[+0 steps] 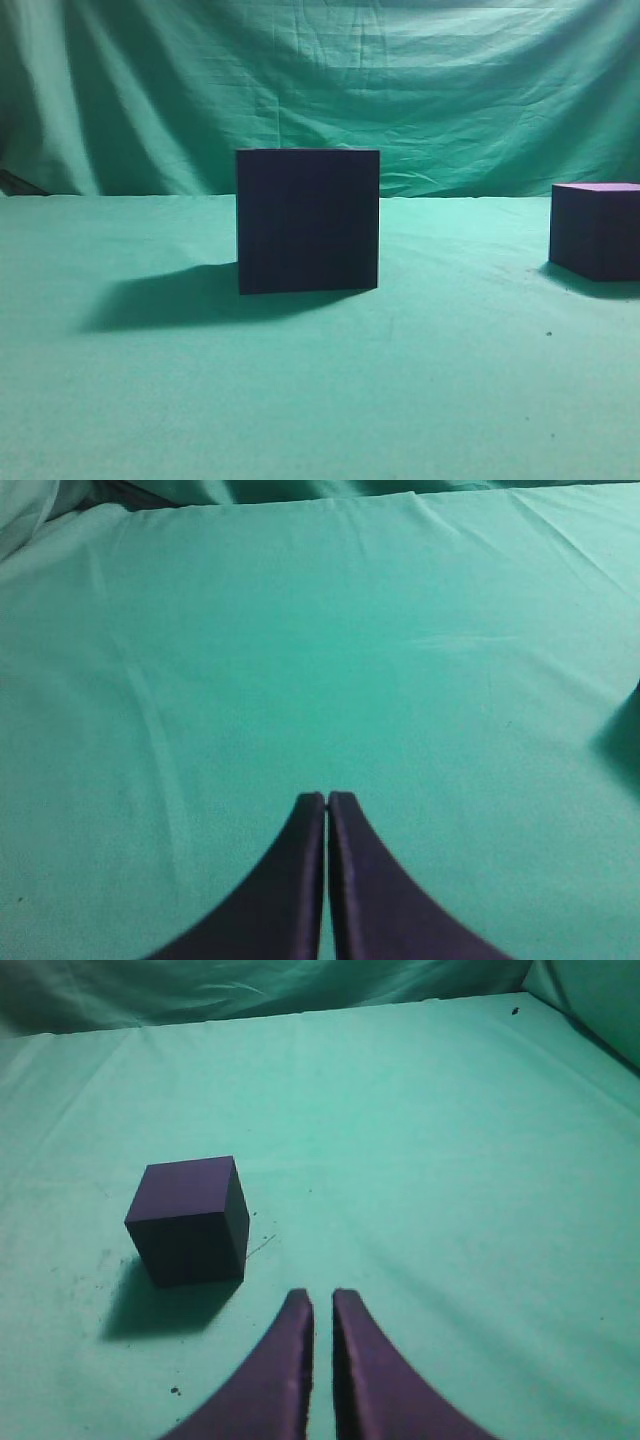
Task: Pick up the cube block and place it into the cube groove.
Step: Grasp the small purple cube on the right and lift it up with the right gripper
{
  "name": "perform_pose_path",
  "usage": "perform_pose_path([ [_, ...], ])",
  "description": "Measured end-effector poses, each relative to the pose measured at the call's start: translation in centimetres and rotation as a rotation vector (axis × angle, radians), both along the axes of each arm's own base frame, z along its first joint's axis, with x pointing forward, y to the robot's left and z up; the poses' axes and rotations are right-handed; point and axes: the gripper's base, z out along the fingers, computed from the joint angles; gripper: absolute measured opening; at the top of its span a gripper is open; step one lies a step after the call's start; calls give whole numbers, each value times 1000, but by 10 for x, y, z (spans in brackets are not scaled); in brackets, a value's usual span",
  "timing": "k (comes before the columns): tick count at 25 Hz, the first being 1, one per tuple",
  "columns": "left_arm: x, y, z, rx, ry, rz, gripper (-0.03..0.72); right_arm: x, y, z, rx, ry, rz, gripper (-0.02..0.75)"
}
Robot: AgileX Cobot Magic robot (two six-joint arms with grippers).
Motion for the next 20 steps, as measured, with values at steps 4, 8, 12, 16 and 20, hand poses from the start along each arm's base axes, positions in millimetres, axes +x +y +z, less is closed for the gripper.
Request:
perform_pose_path([
  [4, 0, 0, 0, 0, 0, 0, 0, 0, 0, 0, 0, 0, 0, 50],
  [8, 0, 0, 0, 0, 0, 0, 0, 0, 0, 0, 0, 0, 0, 50],
  [12, 0, 0, 0, 0, 0, 0, 0, 0, 0, 0, 0, 0, 0, 50],
  [16, 0, 0, 0, 0, 0, 0, 0, 0, 0, 0, 0, 0, 0, 50],
  [20, 0, 0, 0, 0, 0, 0, 0, 0, 0, 1, 5, -15, -2, 50],
])
